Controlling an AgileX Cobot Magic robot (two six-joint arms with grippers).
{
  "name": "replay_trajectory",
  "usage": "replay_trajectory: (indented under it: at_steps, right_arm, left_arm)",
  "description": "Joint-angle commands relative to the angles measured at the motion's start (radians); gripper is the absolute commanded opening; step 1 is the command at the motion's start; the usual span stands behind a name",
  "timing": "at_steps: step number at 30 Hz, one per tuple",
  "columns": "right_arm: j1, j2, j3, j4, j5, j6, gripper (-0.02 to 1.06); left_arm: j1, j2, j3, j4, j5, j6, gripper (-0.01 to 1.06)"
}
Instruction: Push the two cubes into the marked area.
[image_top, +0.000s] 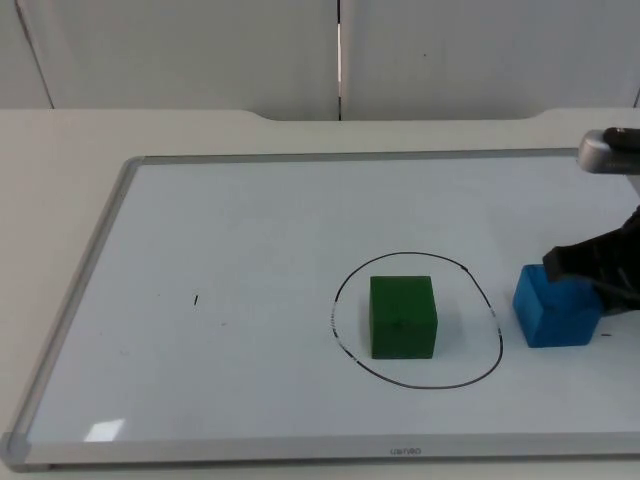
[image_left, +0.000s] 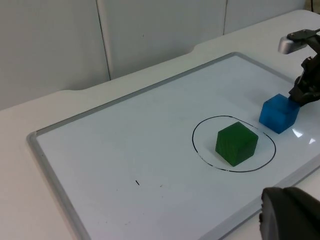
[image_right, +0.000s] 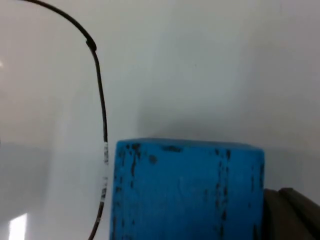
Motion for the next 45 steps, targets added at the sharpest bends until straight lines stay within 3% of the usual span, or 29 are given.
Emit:
replay_trajectory:
  at_steps: [1, 11, 45]
  right_arm:
    - [0.007, 0.001, -0.004, 0.003, 0.014, 0.005, 0.00]
    - [0.019, 0.001, -0.004, 0.003, 0.022, 0.015, 0.00]
    - [0.111, 0.089, -0.004, 0.029, -0.172, 0.088, 0.00]
  left_arm:
    - [-0.004, -0.004, 0.005, 0.001, -0.005, -0.005, 0.00]
    - [-0.004, -0.004, 0.005, 0.001, -0.005, -0.005, 0.00]
    - [-0.004, -0.004, 0.005, 0.001, -0.005, -0.005, 0.00]
